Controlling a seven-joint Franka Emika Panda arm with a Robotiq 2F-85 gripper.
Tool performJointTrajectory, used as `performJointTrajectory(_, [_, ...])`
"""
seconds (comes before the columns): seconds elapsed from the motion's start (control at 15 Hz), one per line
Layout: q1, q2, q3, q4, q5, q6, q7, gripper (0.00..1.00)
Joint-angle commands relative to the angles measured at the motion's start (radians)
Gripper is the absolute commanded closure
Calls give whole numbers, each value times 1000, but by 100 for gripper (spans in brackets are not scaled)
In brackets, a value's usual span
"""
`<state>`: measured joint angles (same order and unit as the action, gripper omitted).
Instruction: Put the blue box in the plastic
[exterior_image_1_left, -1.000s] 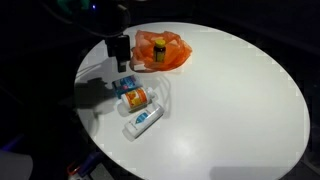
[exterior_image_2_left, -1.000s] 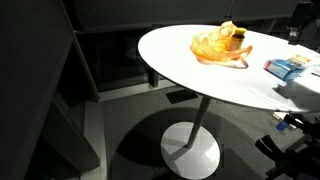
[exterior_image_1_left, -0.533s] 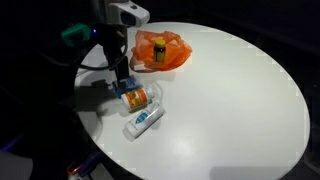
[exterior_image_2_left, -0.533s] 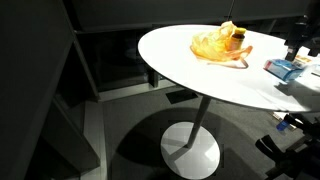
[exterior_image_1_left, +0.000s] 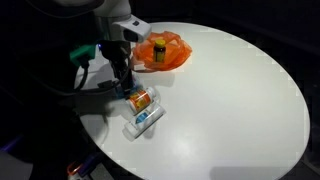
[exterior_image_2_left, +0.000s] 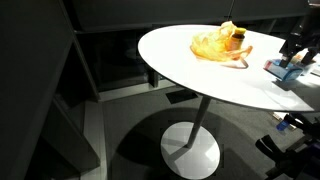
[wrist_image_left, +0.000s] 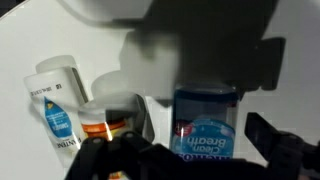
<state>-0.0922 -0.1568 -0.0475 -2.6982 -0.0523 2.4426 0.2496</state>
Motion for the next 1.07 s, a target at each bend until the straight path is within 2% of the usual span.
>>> performJointTrajectory(0.0, [-9,16,-7,-15,-13,55,-22,0])
performJointTrajectory(0.2, [-7,27,-5,-14,-19,71,-18,0])
performJointTrajectory(0.33, [-8,32,-4,-12,-26,70,-13,27])
performJointTrajectory(0.6, [-5,16,-1,1,-24,41,-4,59])
performJointTrajectory(1.0, [6,-62,18,92,-12,-47,0,60])
